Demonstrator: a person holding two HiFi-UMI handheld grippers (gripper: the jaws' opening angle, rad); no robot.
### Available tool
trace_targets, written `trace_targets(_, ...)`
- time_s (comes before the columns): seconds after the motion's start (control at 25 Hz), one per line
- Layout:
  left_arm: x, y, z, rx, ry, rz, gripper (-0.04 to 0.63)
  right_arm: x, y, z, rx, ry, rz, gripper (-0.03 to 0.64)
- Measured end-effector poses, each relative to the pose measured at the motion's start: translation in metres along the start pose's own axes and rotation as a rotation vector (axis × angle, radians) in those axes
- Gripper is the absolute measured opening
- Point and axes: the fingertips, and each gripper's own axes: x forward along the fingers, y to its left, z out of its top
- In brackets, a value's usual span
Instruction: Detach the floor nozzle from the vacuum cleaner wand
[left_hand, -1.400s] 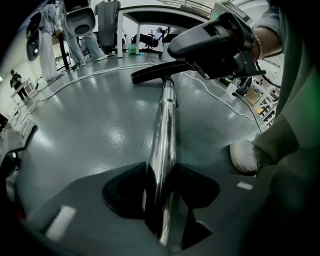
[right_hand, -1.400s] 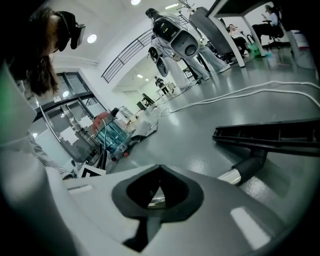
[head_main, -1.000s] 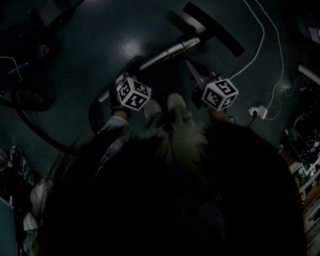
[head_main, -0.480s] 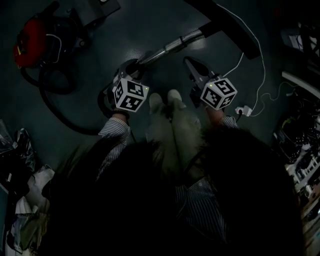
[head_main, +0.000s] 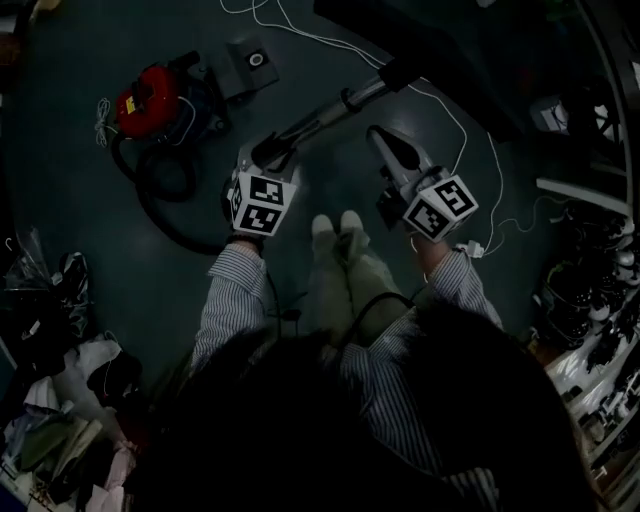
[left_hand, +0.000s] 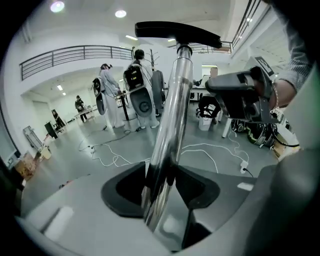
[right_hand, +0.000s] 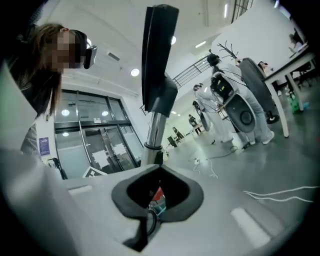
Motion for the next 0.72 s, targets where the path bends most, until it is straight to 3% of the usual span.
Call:
trace_targets(0.36,-0.144,0.035,0.130,-0.044,-0.286,0.107,0.195,-0.024,0.099,0.152,-0.177,-0.128,0.280,0.002)
trace_targets(0.52,-0.193,0.032,0.154,-0.067,-0.417,0.111,0.196,-0.034,0.144,0.213,-0.237,-0.194,0.440,0.003)
trace_targets(0.72,-0.235,0.024,0.153,-0.113,-0.540,0.095,0.199,-0.042,0.228,0.260,-0.268,-0.220,0.716,0.021)
